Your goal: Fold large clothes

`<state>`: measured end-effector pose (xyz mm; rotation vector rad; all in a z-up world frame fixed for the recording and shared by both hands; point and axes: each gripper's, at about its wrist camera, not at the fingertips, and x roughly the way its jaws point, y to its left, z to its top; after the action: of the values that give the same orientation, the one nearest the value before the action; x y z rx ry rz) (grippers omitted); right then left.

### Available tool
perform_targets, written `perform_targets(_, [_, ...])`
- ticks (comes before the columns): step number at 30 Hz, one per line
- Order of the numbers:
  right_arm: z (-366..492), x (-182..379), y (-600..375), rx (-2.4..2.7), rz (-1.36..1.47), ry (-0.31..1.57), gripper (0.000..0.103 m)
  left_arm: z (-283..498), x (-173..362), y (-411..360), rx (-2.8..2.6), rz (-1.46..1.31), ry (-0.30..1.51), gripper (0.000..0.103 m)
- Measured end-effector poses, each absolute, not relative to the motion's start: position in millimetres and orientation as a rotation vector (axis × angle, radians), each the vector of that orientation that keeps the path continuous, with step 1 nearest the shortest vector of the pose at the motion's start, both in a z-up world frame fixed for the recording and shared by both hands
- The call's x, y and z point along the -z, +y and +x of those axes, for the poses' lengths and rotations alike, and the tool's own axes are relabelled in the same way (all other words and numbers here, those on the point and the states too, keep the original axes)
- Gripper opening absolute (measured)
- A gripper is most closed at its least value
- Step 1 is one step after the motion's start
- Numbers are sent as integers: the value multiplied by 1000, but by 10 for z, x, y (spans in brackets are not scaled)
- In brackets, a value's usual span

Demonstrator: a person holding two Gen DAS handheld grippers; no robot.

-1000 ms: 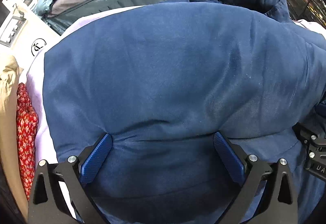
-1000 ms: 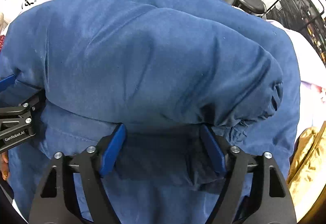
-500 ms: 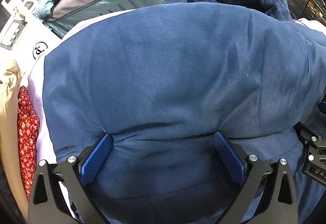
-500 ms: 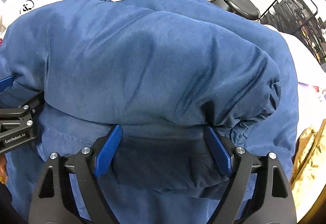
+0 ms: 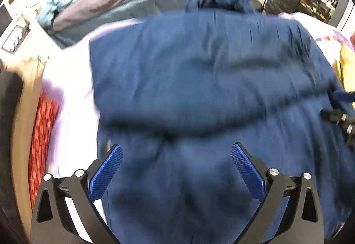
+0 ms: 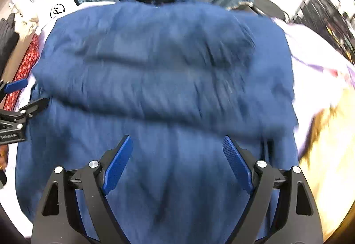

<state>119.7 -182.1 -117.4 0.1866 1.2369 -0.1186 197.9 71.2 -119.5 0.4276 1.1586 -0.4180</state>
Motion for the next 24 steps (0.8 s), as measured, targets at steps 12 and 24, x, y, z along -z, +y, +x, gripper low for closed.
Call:
perform_targets(12, [-423,1203,-2305,316,307,1283,83,1095,1368,2114,214,226,1345,96])
perform_targets(24, [-780,1023,-2747,327,532,1179,83,1216,1120,2641,263,53,1316,96])
